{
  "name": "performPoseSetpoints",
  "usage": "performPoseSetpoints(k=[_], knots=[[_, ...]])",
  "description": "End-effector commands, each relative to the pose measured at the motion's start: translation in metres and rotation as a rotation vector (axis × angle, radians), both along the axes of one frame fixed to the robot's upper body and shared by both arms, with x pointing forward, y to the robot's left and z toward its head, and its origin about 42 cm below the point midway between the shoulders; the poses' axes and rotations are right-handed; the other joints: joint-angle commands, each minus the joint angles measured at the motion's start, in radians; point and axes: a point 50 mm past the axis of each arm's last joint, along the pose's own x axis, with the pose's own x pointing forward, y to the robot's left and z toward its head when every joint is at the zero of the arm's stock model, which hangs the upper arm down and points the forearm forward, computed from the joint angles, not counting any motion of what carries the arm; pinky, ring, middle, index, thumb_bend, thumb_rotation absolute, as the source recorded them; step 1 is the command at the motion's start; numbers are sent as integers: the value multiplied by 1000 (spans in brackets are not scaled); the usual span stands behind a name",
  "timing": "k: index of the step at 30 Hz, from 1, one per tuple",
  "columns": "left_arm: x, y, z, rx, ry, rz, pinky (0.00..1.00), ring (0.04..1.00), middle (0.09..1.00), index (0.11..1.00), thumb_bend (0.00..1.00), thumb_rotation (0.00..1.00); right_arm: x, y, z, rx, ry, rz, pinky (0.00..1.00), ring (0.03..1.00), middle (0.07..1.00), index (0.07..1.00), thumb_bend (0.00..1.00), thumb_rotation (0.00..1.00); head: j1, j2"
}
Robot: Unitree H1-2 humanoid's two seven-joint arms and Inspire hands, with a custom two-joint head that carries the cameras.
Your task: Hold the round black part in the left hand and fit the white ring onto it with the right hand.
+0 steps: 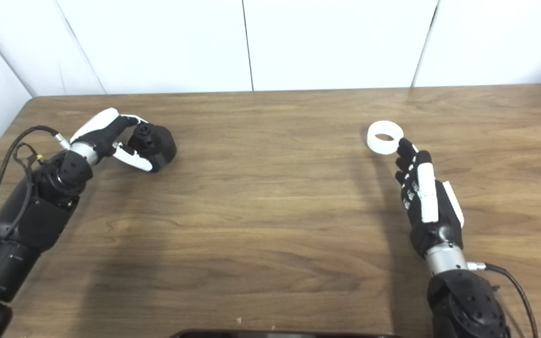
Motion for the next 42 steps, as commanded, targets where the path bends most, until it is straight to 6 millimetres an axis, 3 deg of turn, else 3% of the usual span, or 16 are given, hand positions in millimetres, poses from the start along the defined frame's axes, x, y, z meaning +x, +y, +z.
performPoseSetpoints(k=[1, 12, 27, 34, 42], knots=[[10, 5, 28, 26, -98, -2, 917, 986, 911, 720, 781, 132, 5, 1, 19, -13, -80, 22, 1000, 983, 965, 937, 595, 996, 0, 1], [1, 0, 27, 39, -131, -24, 863, 968, 905, 690, 787, 120, 7, 3, 22, -4, -86, 25, 1000, 979, 960, 932, 601, 981, 4, 5], [-46, -29, 35, -14, -133, -106, 870, 979, 907, 681, 824, 184, 8, 5, 21, 3, -81, 36, 1000, 989, 963, 934, 579, 988, 10, 15], [-69, -52, 42, -20, -132, -178, 912, 977, 909, 681, 832, 214, 7, 7, 22, 1, -78, 41, 1000, 985, 962, 933, 580, 989, 6, 24], [-96, -87, 50, -13, -120, -328, 849, 977, 906, 687, 832, 215, 7, 9, 23, -4, -78, 47, 980, 970, 949, 924, 579, 976, -3, 32]])
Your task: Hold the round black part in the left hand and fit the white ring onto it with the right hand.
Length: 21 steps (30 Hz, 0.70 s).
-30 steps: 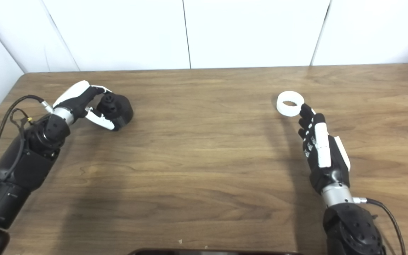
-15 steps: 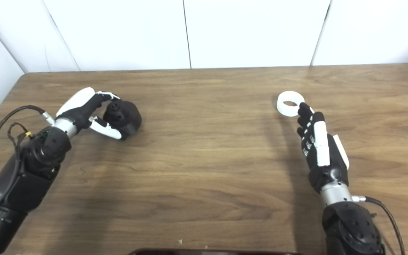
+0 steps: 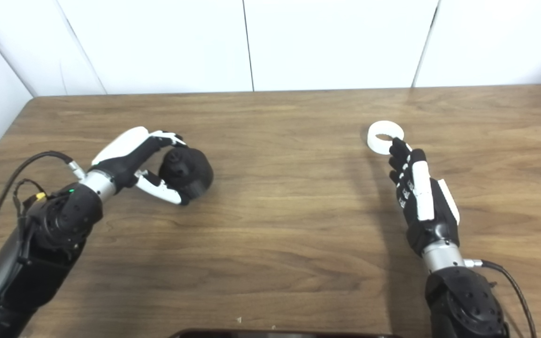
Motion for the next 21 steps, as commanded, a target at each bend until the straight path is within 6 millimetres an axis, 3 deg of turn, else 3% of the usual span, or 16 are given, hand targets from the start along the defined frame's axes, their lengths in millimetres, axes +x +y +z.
performPoseSetpoints(k=[1, 9, 21], knots=[[-1, -9, 22, 12, -85, -46, 849, 976, 904, 686, 833, 212, 4, 5, 21, -2, -89, 25, 983, 972, 950, 924, 577, 978, 0, 1], [-22, -44, 18, 60, -65, -185, 850, 974, 903, 683, 850, 235, 4, 7, 21, -1, -83, 35, 1000, 990, 966, 934, 595, 979, -5, 9], [-33, -77, 1, 75, -31, -311, 854, 990, 910, 692, 839, 224, 3, 9, 21, 7, -78, 37, 1000, 995, 972, 938, 591, 992, -17, 12]])
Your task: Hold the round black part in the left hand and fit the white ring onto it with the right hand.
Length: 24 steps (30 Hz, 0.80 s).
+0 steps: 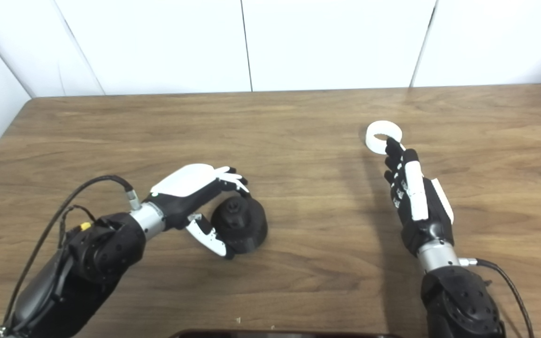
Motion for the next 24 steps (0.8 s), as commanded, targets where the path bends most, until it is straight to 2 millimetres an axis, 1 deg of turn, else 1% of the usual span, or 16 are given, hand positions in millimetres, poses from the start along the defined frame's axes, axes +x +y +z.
performPoseSetpoints(k=[1, 8, 12, 16, 24], knots=[[3, -4, 12, 4, -62, -28, 855, 991, 911, 692, 837, 218, 3, 3, 20, 2, -81, 17, 1000, 997, 974, 941, 589, 996, -4, 2], [3, -17, 5, -12, -78, -59, 832, 981, 907, 683, 851, 192, 0, 5, 24, -8, -86, 9, 1000, 989, 964, 934, 586, 1000, -15, 7], [4, -23, -1, -9, -79, -72, 824, 982, 902, 678, 869, 204, -4, 5, 27, -10, -88, 7, 1000, 992, 968, 947, 585, 1000, -24, 12], [3, -26, -6, -1, -80, -82, 818, 981, 901, 678, 882, 208, -6, 3, 30, -24, -90, 9, 1000, 988, 965, 945, 596, 1000, -27, 14], [2, -28, -10, 11, -82, -88, 842, 985, 903, 680, 893, 194, -8, 0, 33, -32, -101, 13, 1000, 995, 968, 950, 581, 1000, -26, 16]])
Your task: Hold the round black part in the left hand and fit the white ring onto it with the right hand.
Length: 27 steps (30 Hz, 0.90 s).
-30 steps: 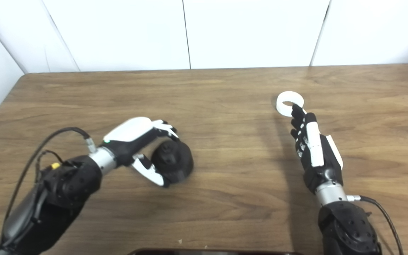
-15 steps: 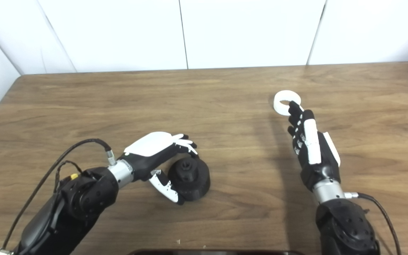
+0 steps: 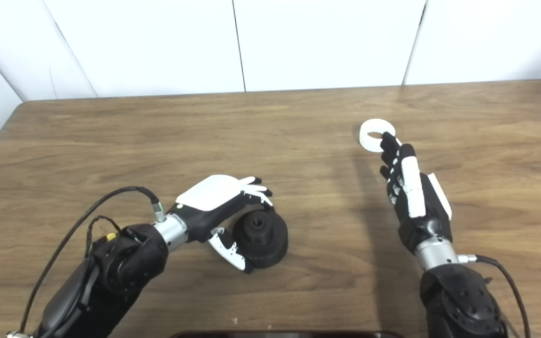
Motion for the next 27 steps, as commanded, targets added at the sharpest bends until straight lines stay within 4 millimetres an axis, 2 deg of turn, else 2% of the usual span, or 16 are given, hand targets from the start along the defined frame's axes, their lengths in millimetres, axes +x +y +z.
performPoseSetpoints(k=[1, 9, 10, 11, 12, 13, 14, 17, 21, 27], knots=[[4, 0, 4, 14, -43, 5, 842, 986, 904, 680, 895, 192, 1, 1, 17, -1, -72, 6, 1000, 995, 968, 949, 580, 1000, 1, 1], [3, 1, 3, 16, -46, 4, 834, 989, 909, 680, 896, 195, 0, -3, 30, 18, -98, -11, 992, 993, 958, 929, 574, 995, 3, 2], [4, 1, 4, 18, -45, 3, 836, 989, 909, 679, 895, 196, 0, -4, 36, 10, -118, -30, 979, 987, 952, 921, 571, 959, 2, 3], [4, 1, 4, 18, -44, 2, 840, 989, 910, 679, 895, 198, 0, -6, 43, -28, -143, -44, 949, 971, 940, 901, 564, 867, -1, 5], [4, 1, 4, 19, -43, 3, 843, 990, 910, 678, 896, 200, 2, -8, 50, -87, -173, -55, 906, 947, 926, 879, 558, 730, -2, 5], [5, 1, 4, 18, -41, 3, 843, 990, 910, 678, 896, 201, 6, -11, 58, -197, -199, -78, 889, 939, 922, 872, 557, 676, -5, 4], [5, 1, 4, 17, -39, 5, 841, 989, 910, 678, 897, 200, 9, -14, 65, -317, -222, -95, 852, 908, 895, 835, 593, 555, -6, 3], [5, 0, 2, 14, -34, 7, 839, 990, 911, 680, 893, 199, 23, -21, 82, -580, -268, -113, 863, 898, 871, 797, 701, 400, -6, 1], [5, -2, 0, 13, -25, 8, 844, 993, 915, 679, 890, 201, 43, -24, 96, -753, -289, -97, 833, 895, 878, 780, 769, 330, -7, -1], [6, -3, -2, 2, -16, 15, 837, 993, 914, 686, 904, 219, 67, -22, 103, -836, -267, -36, 782, 881, 877, 755, 801, 317, -11, 1]])
